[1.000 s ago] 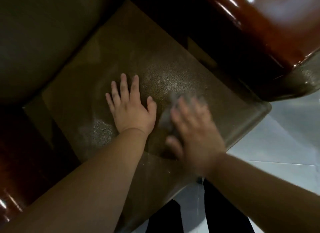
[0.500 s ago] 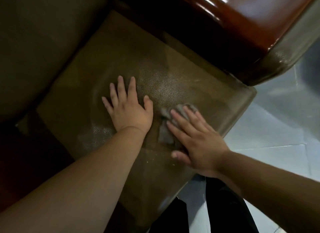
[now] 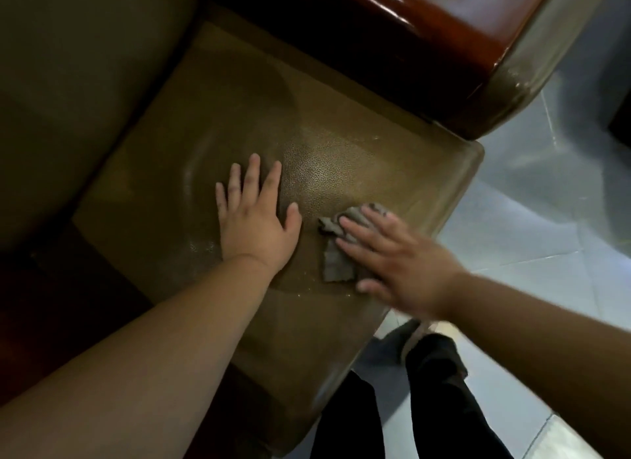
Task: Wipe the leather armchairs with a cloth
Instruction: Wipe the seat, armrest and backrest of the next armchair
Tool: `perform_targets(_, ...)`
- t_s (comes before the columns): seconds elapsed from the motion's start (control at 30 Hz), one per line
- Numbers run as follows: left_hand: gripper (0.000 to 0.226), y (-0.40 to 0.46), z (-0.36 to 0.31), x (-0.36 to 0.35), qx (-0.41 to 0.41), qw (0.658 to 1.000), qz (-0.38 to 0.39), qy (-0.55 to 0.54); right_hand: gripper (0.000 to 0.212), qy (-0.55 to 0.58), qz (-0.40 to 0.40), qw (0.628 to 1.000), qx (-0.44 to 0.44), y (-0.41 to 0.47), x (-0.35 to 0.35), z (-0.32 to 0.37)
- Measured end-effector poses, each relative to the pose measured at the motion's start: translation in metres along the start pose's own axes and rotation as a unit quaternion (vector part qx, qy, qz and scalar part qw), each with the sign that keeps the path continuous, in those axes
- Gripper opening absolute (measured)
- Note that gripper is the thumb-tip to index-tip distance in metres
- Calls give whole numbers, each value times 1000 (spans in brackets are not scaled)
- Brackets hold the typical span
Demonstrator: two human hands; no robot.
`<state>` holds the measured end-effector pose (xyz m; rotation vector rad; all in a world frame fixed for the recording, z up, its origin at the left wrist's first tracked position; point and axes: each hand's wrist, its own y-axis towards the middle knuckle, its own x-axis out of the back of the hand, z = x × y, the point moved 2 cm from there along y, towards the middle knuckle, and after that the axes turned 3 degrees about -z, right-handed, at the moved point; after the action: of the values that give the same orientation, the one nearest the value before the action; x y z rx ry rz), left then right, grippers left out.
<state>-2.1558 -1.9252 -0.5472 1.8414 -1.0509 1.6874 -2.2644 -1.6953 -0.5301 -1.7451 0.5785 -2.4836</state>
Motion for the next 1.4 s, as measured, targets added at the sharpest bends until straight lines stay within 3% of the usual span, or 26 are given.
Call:
perform_targets(0.07, 71, -6, 3, 0, -13, 1000, -1, 10, 72, 0, -57, 995, -79, 5, 12, -43)
perform_targets(0.13, 70, -6, 2, 0, -13, 1000, -11, 15, 70, 49, -121, 962, -239, 9, 20, -70)
perform_targets(0.23, 69, -6, 0, -5, -10, 1000, -6, 10, 75, 101, -163, 898, -396, 18, 3, -27)
perform_targets(0.3, 70, -15, 2, -7, -11, 1000, -1, -10, 81, 84, -149, 928, -332, 8, -19, 31)
perform_targets(0.4, 72, -43, 7, -5, -29, 999, 17, -4, 81, 38, -62, 995, -70, -26, -49, 91)
perform_targets(0.47, 71, -65, 15, -6, -38, 999, 29, 19, 76, -5, -44, 997, 71, -28, -49, 73)
perform_targets(0.5, 70, -73, 19, -6, -36, 999, 25, 19, 72, -24, -60, 995, 79, -23, -46, 59)
perform_targets(0.53, 69, -78, 23, -7, -29, 999, 17, 12, 70, -26, -87, 995, 38, -14, -40, 44)
perform_targets(0.63, 62, -83, 28, -12, -2, 1000, -12, -19, 70, 34, -161, 956, -241, 13, -18, 20)
perform_targets(0.7, 60, -89, 28, -15, 14, 999, -17, -32, 73, 59, -157, 932, -322, 23, -16, 46)
perform_targets(0.73, 61, -92, 28, -16, 24, 999, -13, -34, 75, 47, -138, 947, -286, 22, -22, 68)
perform_targets(0.8, 67, -99, 32, -15, 55, 998, 6, -31, 78, 9, -67, 994, -90, 10, -42, 107)
perform_targets(0.87, 72, -114, 40, -14, 101, 994, 25, -22, 77, -21, -17, 996, 81, -4, -51, 115)
perform_targets(0.93, 72, -137, 49, -15, 151, 988, 22, -19, 71, -52, -10, 984, 168, 4, -42, 84)
perform_targets(1.0, 72, -158, 52, -21, 218, 975, 22, -33, 70, -75, -36, 986, 143, 22, -23, 44)
perform_targets(1.07, 73, -171, 51, -29, 290, 955, 22, -51, 76, -52, -73, 996, 2, 37, -3, 16)
perform_targets(1.13, 73, -178, 48, -33, 316, 947, 11, -60, 76, -20, -87, 985, -146, 44, -1, 31)
perform_targets(1.2, 73, -182, 47, -35, 314, 947, 2, -73, 78, -29, -85, 985, -149, 38, -14, 73)
perform_targets(1.27, 73, -182, 49, -33, 312, 946, 16, -87, 78, -50, -38, 997, 36, 21, -36, 108)
perform_targets(1.33, 72, -180, 49, -30, 311, 945, 36, -90, 76, -84, 36, 968, 236, 8, -45, 113)
perform_targets(1.4, 71, -178, 48, -28, 310, 945, 41, -92, 72, -112, 59, 938, 322, 22, -33, 91)
